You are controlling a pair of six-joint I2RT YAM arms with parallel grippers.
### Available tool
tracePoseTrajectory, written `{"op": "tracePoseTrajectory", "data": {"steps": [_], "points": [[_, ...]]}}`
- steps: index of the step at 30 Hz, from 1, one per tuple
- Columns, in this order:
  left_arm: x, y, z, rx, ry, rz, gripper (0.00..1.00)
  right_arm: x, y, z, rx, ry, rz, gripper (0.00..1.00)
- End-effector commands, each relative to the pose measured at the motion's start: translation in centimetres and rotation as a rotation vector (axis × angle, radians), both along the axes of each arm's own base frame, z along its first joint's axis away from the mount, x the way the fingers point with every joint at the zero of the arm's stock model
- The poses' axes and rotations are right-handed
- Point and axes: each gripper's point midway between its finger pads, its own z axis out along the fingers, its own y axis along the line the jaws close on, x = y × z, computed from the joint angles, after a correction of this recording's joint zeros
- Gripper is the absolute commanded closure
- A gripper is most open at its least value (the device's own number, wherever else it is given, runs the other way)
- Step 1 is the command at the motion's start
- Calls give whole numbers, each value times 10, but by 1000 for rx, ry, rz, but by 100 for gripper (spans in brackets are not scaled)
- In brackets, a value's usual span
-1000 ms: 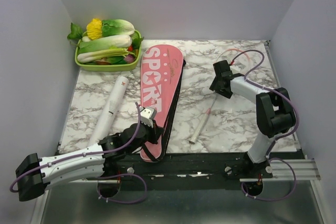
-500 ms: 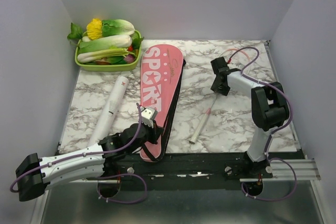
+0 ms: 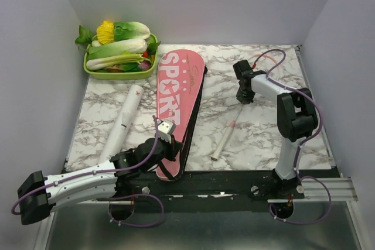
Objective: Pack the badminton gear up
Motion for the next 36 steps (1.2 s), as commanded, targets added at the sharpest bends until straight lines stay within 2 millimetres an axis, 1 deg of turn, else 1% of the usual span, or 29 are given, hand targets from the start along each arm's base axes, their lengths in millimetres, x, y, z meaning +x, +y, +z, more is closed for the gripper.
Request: {"op": "tracePoseTrajectory", "data": {"steps": [1, 11, 13, 15, 20, 22, 23, 24, 26, 27, 28, 30, 31, 32, 34, 35, 36], "points": [[-2, -6, 10, -42, -24, -28, 100, -7, -5, -5, -20, 61, -14, 74], [-3, -7, 11, -55, -22, -32, 100, -12, 4, -9, 32, 93, -30, 74], [-3, -8, 13, -60, -23, -35, 100, -14, 6, -9, 43, 100, -30, 85], [-3, -7, 13, -60, -23, -33, 100, -12, 8, -10, 54, 97, -25, 99], [-3, -6, 16, -65, -27, -29, 100, -14, 12, -10, 79, 82, -12, 99], [-2, -6, 16, -61, -25, -27, 100, -17, 12, -5, 89, 57, -3, 100], [-2, -7, 19, -64, -28, -28, 100, -17, 11, 0, 87, 41, 3, 100], [-3, -8, 19, -60, -23, -33, 100, -16, 12, 10, 96, 8, 12, 99], [-2, -10, 23, -61, -26, -33, 100, -24, 11, 17, 91, -9, 46, 99], [0, -10, 21, -53, -25, -27, 100, -26, 12, 23, 89, -23, 64, 99], [1, -10, 22, -52, -28, -25, 100, -31, 12, 34, 88, -46, 79, 99], [3, -13, 23, -50, -31, -21, 100, -39, 18, 43, 89, -50, 148, 99], [6, -13, 23, -47, -34, -8, 100, -43, 22, 52, 109, -64, 177, 99], [7, -13, 25, -48, -38, -3, 100, -52, 31, 53, 139, -45, 244, 99], [11, -14, 27, -51, -48, 16, 100, -68, 36, 55, 141, -24, 294, 99], [12, -14, 29, -57, -54, 20, 100, -76, 43, 68, 142, -50, 337, 99], [14, -16, 34, -69, -60, 25, 100, -92, 44, 60, 134, -18, 357, 100]]}}
